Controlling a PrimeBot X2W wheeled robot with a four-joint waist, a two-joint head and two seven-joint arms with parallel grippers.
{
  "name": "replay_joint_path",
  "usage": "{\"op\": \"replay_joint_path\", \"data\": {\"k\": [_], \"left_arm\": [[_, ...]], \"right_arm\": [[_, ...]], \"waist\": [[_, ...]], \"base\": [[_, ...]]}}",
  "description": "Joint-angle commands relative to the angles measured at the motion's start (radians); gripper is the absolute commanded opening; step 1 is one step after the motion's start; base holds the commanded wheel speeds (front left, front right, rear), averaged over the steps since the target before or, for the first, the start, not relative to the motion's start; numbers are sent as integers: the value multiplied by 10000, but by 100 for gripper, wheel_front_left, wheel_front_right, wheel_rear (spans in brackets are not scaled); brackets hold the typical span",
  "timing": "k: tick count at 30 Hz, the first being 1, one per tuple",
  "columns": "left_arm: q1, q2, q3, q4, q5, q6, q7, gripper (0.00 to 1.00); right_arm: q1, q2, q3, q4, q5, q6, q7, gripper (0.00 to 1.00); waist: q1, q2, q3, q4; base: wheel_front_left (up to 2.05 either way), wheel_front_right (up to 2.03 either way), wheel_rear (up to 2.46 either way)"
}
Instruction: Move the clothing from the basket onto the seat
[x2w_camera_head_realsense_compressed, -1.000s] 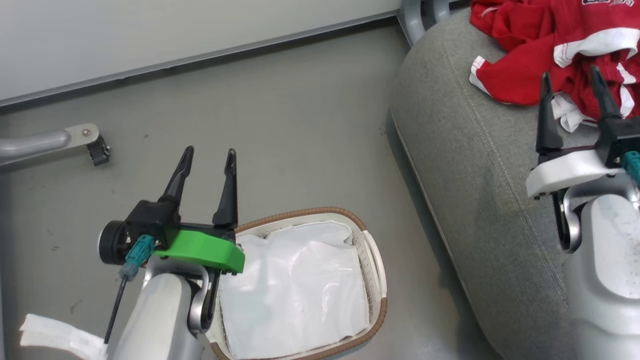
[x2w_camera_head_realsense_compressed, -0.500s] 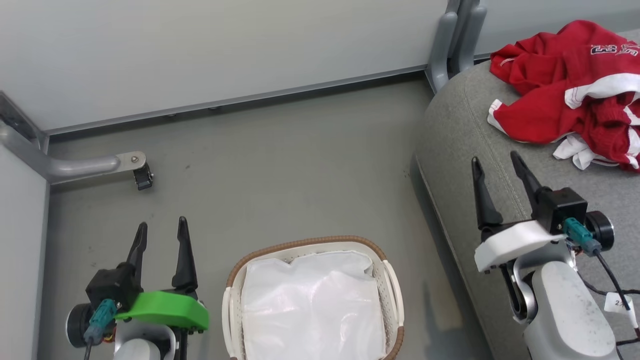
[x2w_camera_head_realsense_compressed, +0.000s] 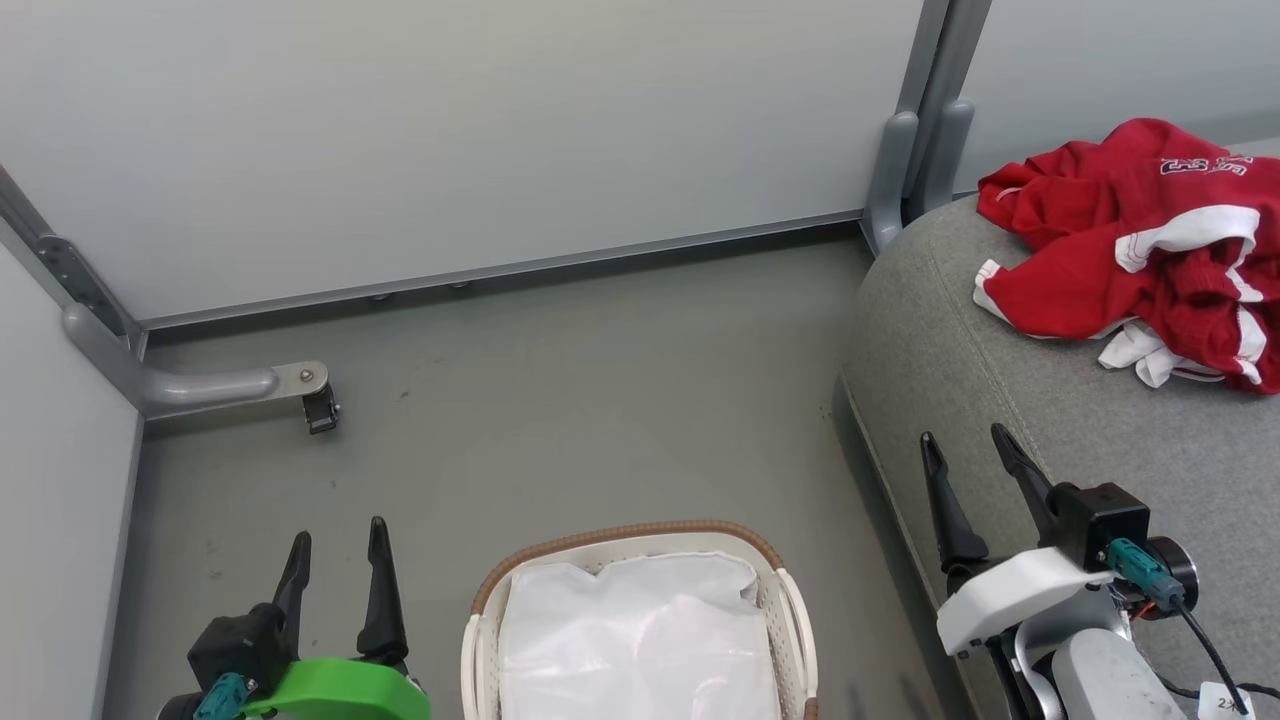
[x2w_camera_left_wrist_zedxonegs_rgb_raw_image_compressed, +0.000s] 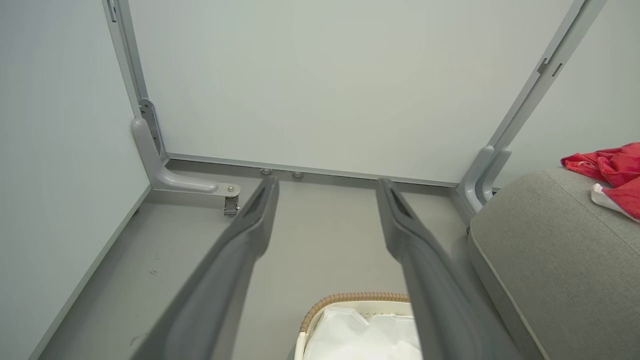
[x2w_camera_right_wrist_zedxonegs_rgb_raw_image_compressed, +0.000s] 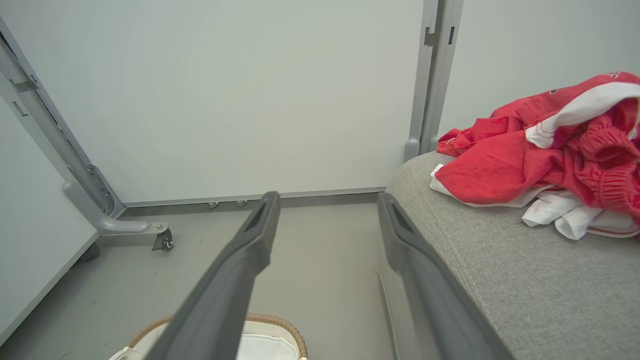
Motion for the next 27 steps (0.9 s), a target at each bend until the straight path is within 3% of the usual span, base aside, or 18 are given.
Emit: {"op": "replay_joint_path", "data": {"k": [1, 27], "left_arm": [[175, 13, 12, -35, -81, 54, 1, 100], [256, 12, -62, 129, -96, -15, 1, 100]], "right_arm": [[190, -37, 19, -45, 43, -15, -4, 100], [396, -38, 34, -48, -240, -15, -4, 100]], "waist": [[1, 0, -72, 7], [1, 0, -263, 152]], "base": [[0, 0, 0], [0, 0, 0]]}}
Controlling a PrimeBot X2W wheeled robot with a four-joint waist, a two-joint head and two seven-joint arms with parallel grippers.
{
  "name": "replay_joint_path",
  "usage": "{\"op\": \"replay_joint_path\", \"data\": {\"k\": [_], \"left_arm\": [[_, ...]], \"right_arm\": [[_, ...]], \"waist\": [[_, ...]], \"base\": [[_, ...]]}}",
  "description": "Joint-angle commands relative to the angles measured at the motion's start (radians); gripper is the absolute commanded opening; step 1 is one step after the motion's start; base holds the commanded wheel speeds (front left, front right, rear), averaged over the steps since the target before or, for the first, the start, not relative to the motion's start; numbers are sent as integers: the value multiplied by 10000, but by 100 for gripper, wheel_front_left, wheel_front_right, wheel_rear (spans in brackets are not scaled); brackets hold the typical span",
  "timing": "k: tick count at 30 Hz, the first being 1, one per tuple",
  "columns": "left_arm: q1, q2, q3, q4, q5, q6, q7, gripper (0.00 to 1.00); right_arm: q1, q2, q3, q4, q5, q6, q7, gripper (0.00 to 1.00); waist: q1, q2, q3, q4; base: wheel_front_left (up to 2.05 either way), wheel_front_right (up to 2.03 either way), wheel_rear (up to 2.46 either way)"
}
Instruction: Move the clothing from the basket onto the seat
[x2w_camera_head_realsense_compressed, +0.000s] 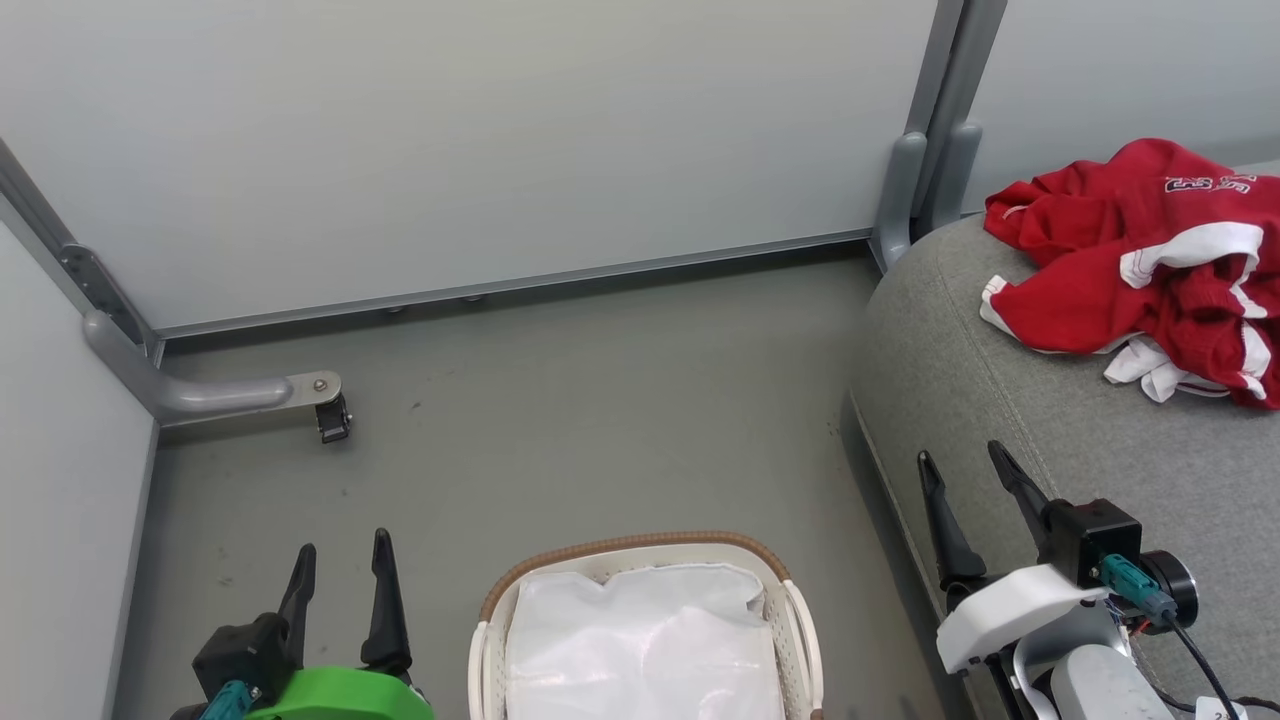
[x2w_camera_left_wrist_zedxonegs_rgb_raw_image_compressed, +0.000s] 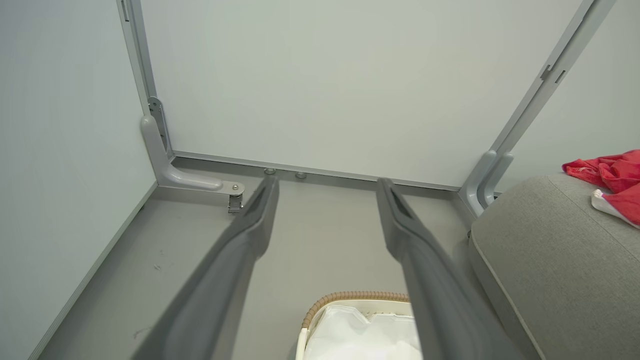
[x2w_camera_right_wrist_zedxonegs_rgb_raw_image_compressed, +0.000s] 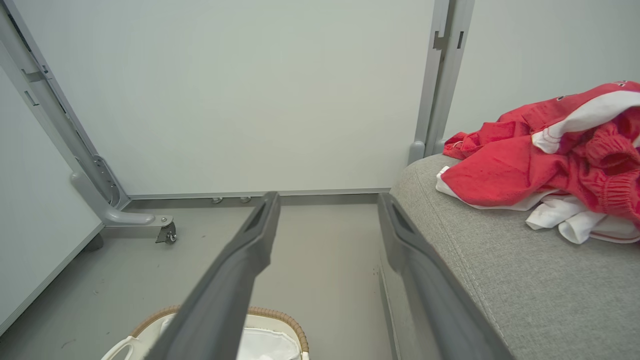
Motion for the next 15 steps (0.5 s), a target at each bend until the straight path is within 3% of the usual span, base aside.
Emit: {"op": "replay_joint_path", "data": {"k": [1, 5, 15], "left_arm": [[1, 0, -7, 29, -7, -7, 1, 0], [9, -25, 4, 355, -122, -11, 42, 0], [-169, -20, 277, 229, -1824, -128, 555, 0]], "right_arm": [[3, 0, -3, 0, 7, 0, 0, 0], [133, 51, -19, 289, 118, 2, 51, 0], [138, 40, -269, 130, 2080, 1, 566, 0]], "waist": [[1, 0, -3, 2], [1, 0, -5, 3], [1, 0, -8, -5]], "base": [[0, 0, 0], [0, 0, 0], [0, 0, 0]]}}
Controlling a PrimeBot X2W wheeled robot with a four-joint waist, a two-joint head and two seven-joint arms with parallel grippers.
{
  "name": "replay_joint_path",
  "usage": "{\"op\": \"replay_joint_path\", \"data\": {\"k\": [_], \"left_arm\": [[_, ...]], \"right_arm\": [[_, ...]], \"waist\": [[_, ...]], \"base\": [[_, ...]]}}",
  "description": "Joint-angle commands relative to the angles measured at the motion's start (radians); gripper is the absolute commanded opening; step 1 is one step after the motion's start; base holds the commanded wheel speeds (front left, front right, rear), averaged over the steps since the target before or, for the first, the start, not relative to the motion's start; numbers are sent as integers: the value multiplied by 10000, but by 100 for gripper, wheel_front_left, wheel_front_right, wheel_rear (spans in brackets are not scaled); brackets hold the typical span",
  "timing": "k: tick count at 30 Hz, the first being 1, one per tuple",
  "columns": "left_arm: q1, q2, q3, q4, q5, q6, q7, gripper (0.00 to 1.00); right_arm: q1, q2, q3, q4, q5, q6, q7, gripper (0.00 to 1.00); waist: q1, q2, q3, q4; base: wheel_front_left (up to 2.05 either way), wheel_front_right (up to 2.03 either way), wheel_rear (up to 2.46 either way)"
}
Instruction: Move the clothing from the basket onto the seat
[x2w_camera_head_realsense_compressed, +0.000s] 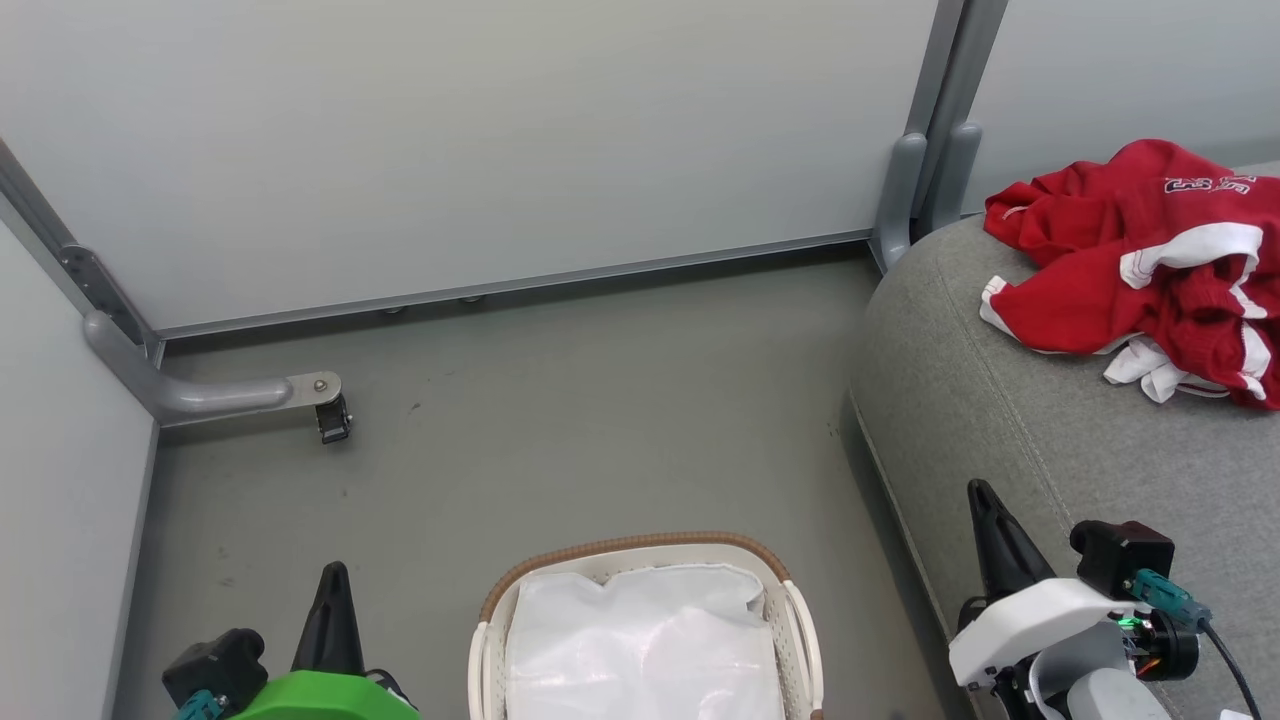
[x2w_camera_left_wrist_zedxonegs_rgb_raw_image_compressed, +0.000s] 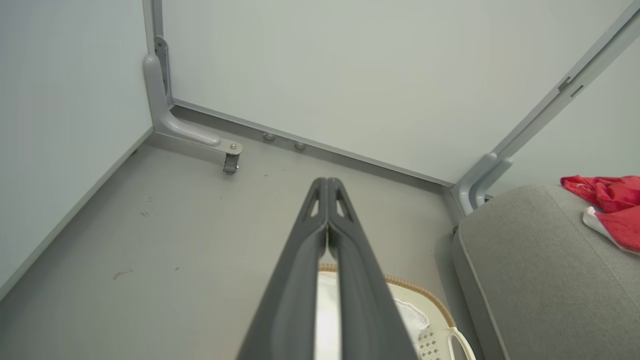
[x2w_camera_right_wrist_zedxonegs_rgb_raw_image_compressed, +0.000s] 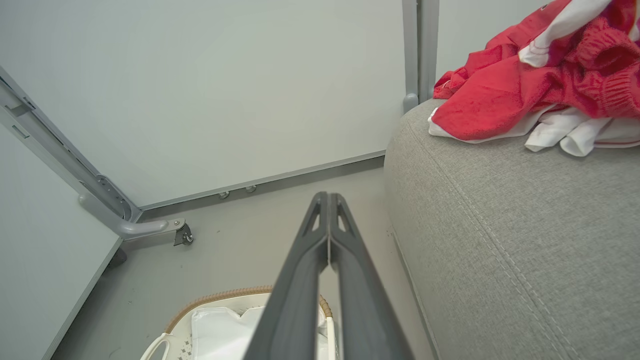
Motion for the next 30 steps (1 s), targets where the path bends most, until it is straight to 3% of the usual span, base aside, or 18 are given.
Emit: {"op": "replay_joint_path", "data": {"k": [1, 30], "left_arm": [[-212, 21, 108, -216, -372, -54, 73, 0], [-607, 35, 708, -555, -4308, -328, 1226, 0]], "right_arm": [[-134, -36, -83, -214, 443, -2, 83, 0], [-76, -67, -621, -619, 4957, -5, 1235, 0]], "waist": [[1, 0, 0, -2], [1, 0, -8, -27]], "base": [[0, 0, 0], [0, 0, 0]]}}
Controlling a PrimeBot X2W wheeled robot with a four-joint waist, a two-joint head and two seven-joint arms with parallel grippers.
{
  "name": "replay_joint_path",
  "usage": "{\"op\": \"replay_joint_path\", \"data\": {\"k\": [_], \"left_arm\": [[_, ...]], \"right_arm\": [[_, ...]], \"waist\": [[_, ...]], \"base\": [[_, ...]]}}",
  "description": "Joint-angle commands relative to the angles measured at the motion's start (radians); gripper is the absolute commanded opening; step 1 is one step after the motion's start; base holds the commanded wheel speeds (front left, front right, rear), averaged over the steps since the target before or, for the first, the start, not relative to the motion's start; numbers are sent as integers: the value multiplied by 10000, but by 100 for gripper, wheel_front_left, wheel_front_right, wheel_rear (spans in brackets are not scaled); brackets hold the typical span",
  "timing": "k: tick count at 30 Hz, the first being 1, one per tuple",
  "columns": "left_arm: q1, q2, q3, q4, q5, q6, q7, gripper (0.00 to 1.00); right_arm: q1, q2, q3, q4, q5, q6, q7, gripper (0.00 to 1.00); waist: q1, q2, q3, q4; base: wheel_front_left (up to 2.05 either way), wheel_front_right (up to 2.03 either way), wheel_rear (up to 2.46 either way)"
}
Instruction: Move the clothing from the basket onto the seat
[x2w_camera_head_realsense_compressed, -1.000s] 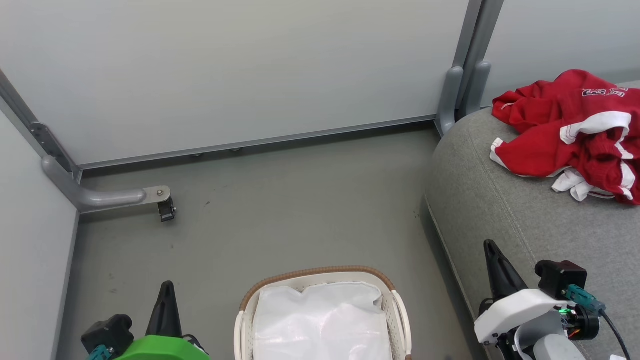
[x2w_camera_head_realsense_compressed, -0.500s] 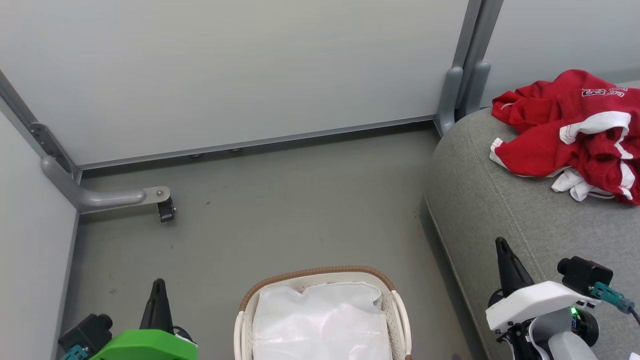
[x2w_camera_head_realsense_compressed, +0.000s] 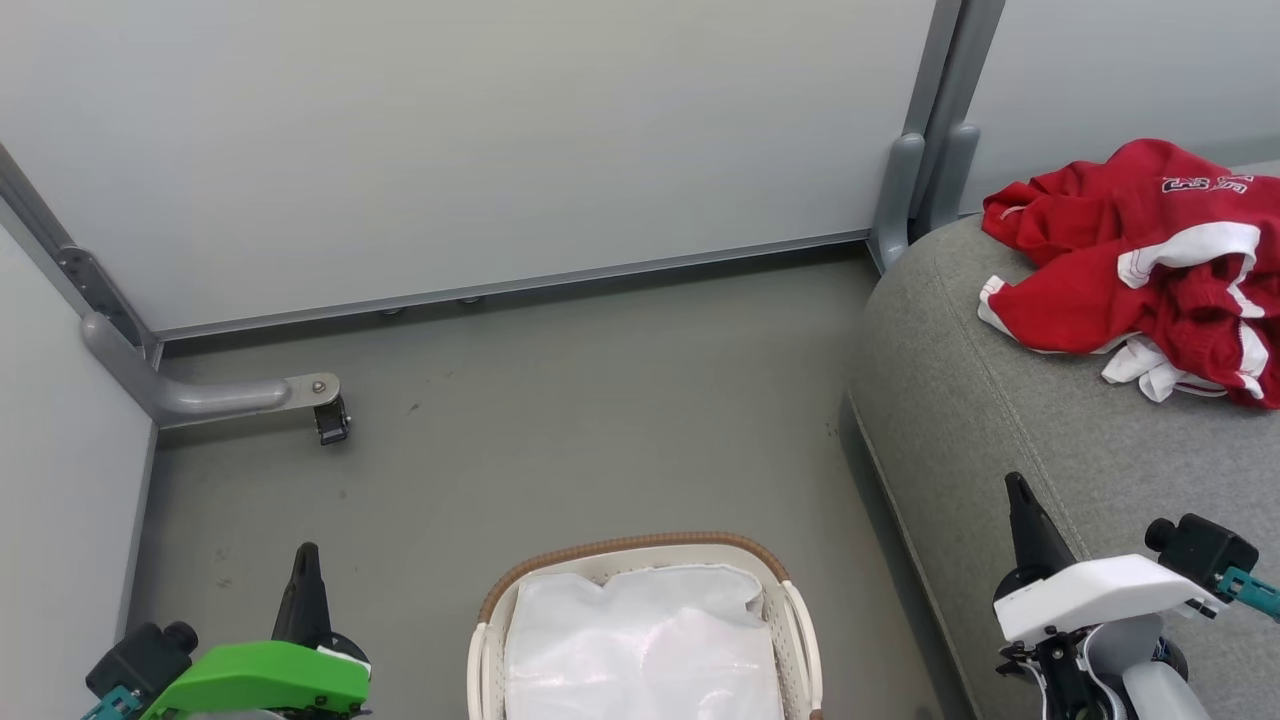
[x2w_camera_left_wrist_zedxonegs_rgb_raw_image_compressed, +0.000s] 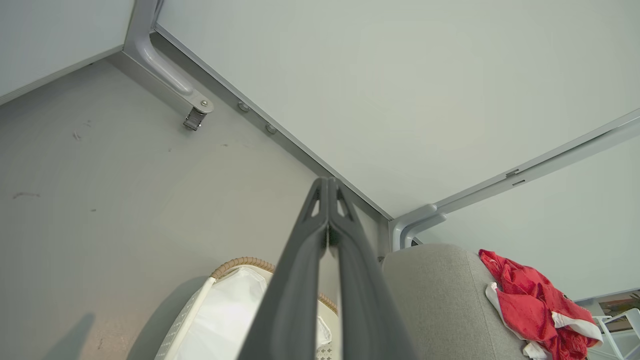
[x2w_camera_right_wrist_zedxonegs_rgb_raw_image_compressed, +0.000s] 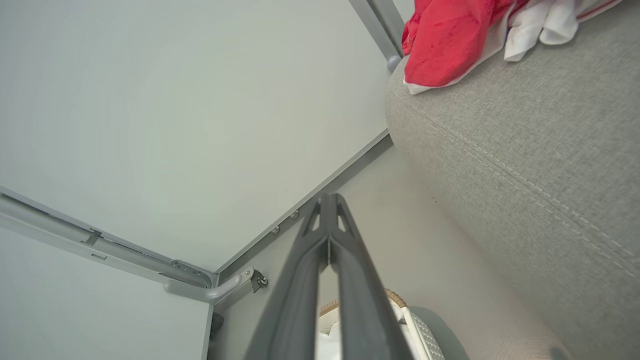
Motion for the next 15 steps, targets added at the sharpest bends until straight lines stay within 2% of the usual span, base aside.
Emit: {"op": "replay_joint_path", "data": {"k": [1, 15], "left_arm": [[-313, 34, 94, -159, -326, -71, 63, 0], [-465, 40, 320, -281, -1817, -179, 506, 0]], "right_arm": [[-75, -59, -70, -174, 349, -3, 92, 0], [-57, -70, -281, -315, 2052, -5, 535, 0]], "waist": [[0, 0, 0, -1], [0, 0, -4, -13]], "base": [[0, 0, 0], [0, 0, 0]]}}
